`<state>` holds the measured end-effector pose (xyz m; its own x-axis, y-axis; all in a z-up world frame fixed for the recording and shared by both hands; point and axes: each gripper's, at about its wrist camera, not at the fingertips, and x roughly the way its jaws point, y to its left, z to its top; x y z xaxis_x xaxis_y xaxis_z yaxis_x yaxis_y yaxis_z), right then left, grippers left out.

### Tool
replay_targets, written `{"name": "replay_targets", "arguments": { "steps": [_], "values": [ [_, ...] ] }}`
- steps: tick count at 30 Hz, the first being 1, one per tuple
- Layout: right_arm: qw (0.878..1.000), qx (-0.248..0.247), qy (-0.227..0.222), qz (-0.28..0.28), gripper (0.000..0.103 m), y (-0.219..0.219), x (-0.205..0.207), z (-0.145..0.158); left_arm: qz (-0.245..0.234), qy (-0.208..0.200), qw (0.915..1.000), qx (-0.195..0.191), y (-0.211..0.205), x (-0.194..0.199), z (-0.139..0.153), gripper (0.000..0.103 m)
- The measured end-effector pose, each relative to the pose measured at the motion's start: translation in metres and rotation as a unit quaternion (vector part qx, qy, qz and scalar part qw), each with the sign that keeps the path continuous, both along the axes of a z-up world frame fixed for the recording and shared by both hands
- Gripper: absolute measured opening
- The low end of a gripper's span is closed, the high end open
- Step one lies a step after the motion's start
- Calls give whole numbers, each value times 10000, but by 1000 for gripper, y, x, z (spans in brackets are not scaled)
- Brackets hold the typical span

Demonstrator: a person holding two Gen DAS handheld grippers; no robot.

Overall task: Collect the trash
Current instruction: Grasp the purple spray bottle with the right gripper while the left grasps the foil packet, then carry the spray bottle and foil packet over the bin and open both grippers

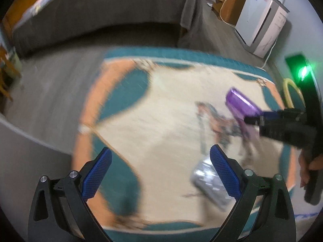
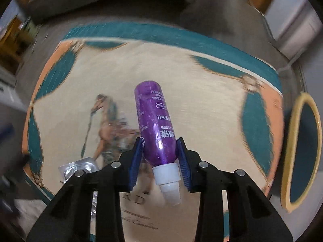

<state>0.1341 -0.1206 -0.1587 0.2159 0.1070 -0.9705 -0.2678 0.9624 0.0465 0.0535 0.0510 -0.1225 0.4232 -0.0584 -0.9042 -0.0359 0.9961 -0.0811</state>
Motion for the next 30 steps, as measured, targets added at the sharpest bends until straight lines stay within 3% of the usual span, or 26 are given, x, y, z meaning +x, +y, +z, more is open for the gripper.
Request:
{"name": "replay_targets", "arguments": {
  "steps": [3, 8, 12, 15, 16, 20, 23, 26, 30],
  "values": [
    [9997, 102, -55, -192, 34, -21, -1, 9, -2, 92, 9999, -119, -34, -10, -16, 96],
    [9993, 196, -209, -257, 33, -52, -5, 27, 183, 585, 9979, -201, -69, -21, -52, 96],
    [9986, 242, -336, -341, 32, -78, -8, 43, 145, 754, 9970, -21, -83, -21, -64, 96],
    [9977, 300, -357, -489, 32, -102, -12, 46, 26, 596, 9978, 279, -91, -20, -62, 76],
    [9973, 323, -363, -547, 32, -106, -14, 46, -50, 551, 9981, 267, -94, -19, -60, 64],
    [9952, 452, -412, -759, 32, -137, -17, 53, -386, 360, 9980, 359, -108, -16, -53, 55],
    [9936, 515, -497, -876, 32, -154, -19, 60, -605, 27, 9966, 558, -120, -12, -37, 32],
    [9906, 650, -612, -1040, 32, -173, -20, 68, -756, -32, 9964, 384, -126, -5, -25, 21],
    [9850, 908, -711, -1283, 32, -192, -22, 77, -904, -38, 9957, 204, -135, 3, -20, 14]
  ]
}}
